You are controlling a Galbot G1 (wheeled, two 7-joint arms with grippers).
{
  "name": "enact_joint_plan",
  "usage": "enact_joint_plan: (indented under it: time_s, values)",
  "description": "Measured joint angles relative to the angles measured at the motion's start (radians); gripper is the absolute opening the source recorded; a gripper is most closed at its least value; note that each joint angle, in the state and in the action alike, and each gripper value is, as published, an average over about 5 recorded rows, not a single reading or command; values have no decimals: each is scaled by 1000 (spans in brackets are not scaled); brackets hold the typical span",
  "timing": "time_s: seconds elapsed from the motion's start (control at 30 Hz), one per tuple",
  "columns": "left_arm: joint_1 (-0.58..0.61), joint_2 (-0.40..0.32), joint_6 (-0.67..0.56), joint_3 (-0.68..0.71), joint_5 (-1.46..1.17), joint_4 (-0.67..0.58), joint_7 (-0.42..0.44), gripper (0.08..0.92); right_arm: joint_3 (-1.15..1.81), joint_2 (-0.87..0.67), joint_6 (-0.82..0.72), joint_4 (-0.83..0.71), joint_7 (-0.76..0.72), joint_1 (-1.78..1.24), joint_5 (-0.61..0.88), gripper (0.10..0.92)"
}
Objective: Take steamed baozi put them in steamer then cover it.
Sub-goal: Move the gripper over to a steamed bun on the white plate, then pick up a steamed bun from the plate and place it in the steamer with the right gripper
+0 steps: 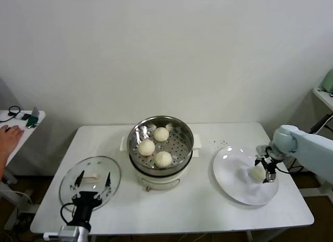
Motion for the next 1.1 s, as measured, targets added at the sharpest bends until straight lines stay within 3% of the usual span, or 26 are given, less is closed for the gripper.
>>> enact_joint_plan:
  time_s: [0.4, 0.67, 1.1]
  values:
    - [4, 0, -2, -1, 2, 3, 0, 823, 40, 43, 6, -80, -11, -28, -4, 817]
    - [7, 1, -5, -4, 2, 2, 0, 823, 39, 43, 0, -88, -21, -26, 16, 729]
    - [16, 3, -11, 7, 5, 1, 4, 823, -74, 46, -46, -45, -4, 103, 144, 680]
